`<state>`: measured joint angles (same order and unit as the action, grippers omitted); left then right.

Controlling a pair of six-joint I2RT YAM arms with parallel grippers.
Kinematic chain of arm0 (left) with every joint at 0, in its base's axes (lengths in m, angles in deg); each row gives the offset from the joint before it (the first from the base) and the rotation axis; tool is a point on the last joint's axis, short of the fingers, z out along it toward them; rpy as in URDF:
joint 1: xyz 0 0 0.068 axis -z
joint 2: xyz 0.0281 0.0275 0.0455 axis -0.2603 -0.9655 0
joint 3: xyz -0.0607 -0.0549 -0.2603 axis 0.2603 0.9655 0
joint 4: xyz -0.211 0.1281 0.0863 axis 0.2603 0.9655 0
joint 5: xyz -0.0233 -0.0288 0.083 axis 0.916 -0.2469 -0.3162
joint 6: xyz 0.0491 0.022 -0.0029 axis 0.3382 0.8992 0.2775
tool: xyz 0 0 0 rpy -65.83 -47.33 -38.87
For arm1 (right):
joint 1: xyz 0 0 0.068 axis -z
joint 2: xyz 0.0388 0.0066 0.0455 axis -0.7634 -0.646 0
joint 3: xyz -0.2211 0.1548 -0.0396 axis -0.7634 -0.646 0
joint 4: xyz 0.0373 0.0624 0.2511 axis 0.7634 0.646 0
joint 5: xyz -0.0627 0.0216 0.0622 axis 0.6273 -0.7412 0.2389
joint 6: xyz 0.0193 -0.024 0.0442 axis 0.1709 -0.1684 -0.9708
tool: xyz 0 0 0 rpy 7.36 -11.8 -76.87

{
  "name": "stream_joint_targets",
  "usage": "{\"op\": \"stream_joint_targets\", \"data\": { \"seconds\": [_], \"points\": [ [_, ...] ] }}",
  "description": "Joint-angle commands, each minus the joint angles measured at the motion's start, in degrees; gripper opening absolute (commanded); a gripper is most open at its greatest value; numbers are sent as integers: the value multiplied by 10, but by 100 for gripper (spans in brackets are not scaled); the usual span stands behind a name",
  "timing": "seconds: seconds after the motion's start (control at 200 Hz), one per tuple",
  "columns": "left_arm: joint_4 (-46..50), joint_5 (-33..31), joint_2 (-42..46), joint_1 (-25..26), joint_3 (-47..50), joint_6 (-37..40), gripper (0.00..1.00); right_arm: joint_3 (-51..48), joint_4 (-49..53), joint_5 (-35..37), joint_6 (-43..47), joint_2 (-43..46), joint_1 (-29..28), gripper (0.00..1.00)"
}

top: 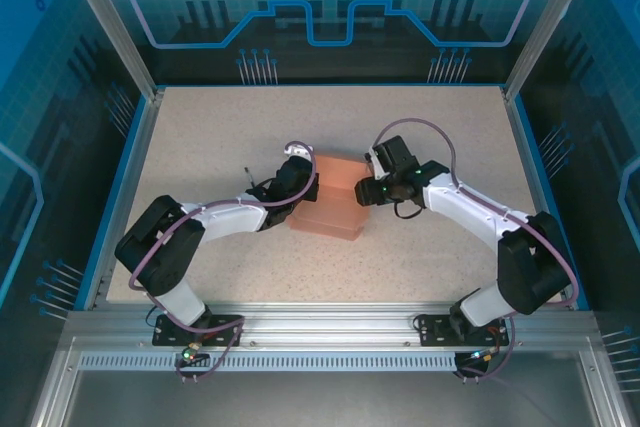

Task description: Fold the paper box

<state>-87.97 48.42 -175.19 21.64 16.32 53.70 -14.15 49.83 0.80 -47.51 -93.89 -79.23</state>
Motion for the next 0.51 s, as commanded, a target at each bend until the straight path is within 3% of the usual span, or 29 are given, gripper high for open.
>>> {"op": "stream_joint_targets", "data": {
  "seconds": [0.0,0.22,0.5],
  "points": [
    [0,8,21,4,-8,-18,1,-16,-3,-17,-13,27,18,54],
    [-7,9,22,4,-3,-20,1,-16,-31,-86,-26,9,32,56],
    [-5,12,23,4,-7,-18,1,-15,-31,-75,-34,-7,34,57]
  ]
}}
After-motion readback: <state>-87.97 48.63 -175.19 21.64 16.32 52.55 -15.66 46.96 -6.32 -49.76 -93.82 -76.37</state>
